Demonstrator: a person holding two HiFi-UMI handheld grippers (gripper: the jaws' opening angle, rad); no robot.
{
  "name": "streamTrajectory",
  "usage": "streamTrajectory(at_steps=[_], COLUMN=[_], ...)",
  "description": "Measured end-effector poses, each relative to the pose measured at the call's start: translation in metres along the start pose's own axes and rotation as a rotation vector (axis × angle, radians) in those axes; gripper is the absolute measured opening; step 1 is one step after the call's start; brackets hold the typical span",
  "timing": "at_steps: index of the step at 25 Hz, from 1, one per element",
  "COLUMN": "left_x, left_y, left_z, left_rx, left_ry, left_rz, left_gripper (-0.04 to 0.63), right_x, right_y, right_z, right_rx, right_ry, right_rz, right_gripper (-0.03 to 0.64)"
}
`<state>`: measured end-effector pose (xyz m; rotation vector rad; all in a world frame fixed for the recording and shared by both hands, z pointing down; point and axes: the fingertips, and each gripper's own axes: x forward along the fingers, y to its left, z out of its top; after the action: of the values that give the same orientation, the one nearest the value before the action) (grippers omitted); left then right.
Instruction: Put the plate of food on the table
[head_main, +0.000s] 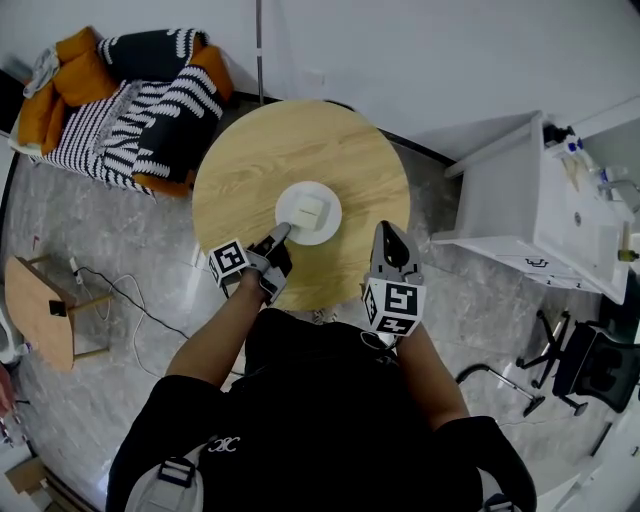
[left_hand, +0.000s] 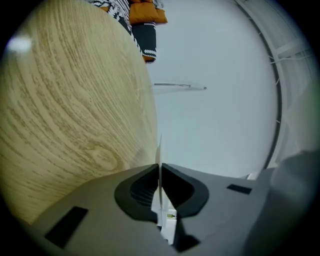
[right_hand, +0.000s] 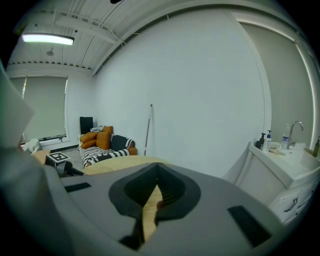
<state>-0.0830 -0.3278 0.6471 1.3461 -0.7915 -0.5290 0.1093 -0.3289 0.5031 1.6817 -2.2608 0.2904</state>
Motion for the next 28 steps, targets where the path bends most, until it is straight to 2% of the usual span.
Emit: streamTrajectory(at_steps=[6, 13, 18, 28], left_x=[0.008, 0.018, 0.025, 0.028], left_y=[0.000, 0.011, 0.015, 0.033], left_z=[0.001, 0.006, 0.010, 0.016], left_rx=[0.012, 0.032, 0.018, 0.028], left_ry=[0.014, 0.007, -0.001, -0.010], left_rz=[-0.024, 0.024, 0.025, 0.093], left_gripper=[0.021, 0.023, 0.022, 0.023], right_x=[0.003, 0.007, 0.010, 0.003], right_y=[-0.007, -0.023, -0.025, -0.028], right_z=[-0.007, -0.011, -0.009, -0.026], right_rx=[0.004, 0.006, 0.003, -0.001], right_ry=[0.020, 0.036, 0.034, 0.072], right_rz=[-0.016, -0.035, -0.027, -0.007], right_gripper=[0.005, 0.005, 0.005, 0.005])
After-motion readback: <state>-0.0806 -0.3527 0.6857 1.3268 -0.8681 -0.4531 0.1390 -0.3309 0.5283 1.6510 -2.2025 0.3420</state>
